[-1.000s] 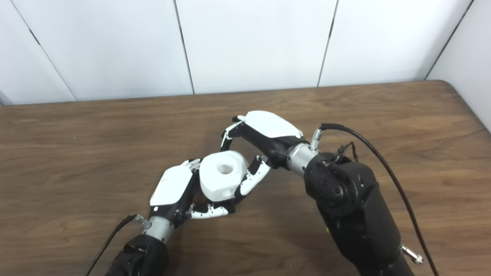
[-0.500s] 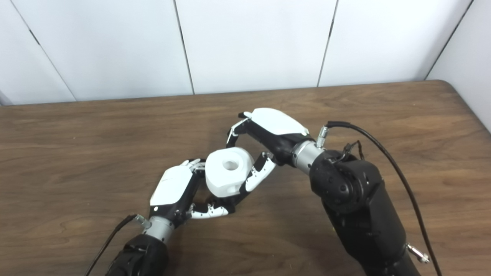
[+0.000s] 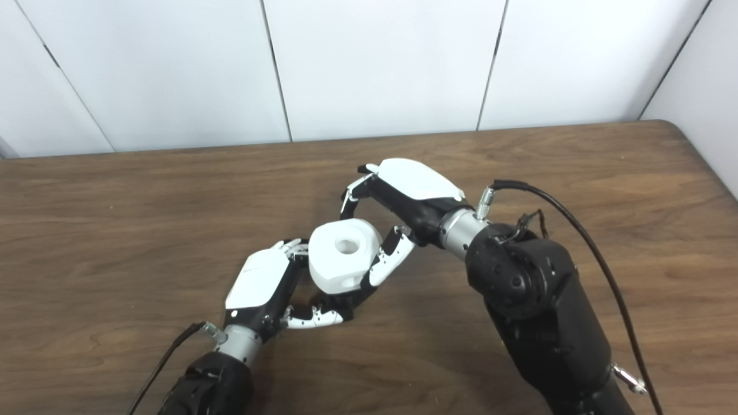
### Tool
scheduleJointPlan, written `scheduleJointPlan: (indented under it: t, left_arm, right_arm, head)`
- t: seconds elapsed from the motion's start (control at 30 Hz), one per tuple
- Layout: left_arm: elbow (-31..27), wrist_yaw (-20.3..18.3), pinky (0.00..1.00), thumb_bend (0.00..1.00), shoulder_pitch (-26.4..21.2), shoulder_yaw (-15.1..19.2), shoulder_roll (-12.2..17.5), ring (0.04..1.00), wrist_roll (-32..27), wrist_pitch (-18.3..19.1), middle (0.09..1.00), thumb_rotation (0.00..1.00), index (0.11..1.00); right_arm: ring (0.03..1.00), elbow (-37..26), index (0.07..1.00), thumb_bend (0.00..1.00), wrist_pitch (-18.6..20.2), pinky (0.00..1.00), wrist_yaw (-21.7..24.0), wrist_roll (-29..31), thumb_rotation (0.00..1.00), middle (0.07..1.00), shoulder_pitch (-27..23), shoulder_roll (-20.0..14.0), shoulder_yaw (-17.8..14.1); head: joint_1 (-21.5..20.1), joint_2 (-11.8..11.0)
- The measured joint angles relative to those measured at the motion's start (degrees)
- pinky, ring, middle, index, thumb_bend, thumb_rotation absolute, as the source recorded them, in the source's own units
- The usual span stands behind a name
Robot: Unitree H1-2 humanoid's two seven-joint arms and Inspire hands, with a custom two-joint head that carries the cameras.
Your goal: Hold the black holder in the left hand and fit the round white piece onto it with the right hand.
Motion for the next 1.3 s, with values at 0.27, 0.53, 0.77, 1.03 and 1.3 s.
scheduleJointPlan:
  t: [0.27, 0.53, 0.77, 1.03, 1.3]
  left_arm:
    - [-0.2, -0.1, 0.93, 0.52, 0.0, -0.1, 0.0, 0.892, 0.0, 0.4, 0.792, 0.05, 0.486]
    - [-0.5, -0.4, 0.94, 0.52, 0.0, -0.3, 0.0, 0.892, 0.0, 0.9, 0.793, 0.05, 0.486]
    - [-0.5, -0.4, 0.93, 0.52, 0.0, -0.3, 0.0, 0.885, 0.0, 0.9, 0.787, 0.05, 0.486]
    - [-0.5, -0.3, 0.94, 0.52, 0.0, -0.3, -0.1, 0.884, 0.0, 0.9, 0.785, 0.05, 0.486]
    - [-0.5, -0.4, 0.94, 0.52, 0.0, -0.3, -0.1, 0.887, 0.0, 0.9, 0.787, 0.05, 0.486]
  right_arm:
    - [0.971, 0.5, 0.483, 0.52, 0.0, 1.00, 0.0, 0.0, 0.13, 0.818, 0.8, 0.0, 0.6]
    - [0.971, 1.1, 0.483, 0.52, 0.0, 1.00, -0.9, 0.0, 0.13, 0.818, 1.7, 0.0, 0.7]
    - [0.972, 1.7, 0.483, 0.52, -0.1, 1.00, -2.6, 0.0, 0.14, 0.826, 2.4, 0.1, 1.3]
    - [0.971, 2.4, 0.483, 0.52, -0.3, 0.98, -4.0, -0.1, 0.14, 0.825, 2.8, 0.2, 2.0]
    - [0.978, 2.9, 0.483, 0.52, -0.4, 0.97, -4.3, 0.0, 0.14, 0.817, 2.8, 0.2, 2.2]
  head:
    - [0.0, 0.2]
    - [0.1, 0.2]
    - [0.1, 0.2]
    - [0.1, 0.3]
    - [0.2, 0.4]
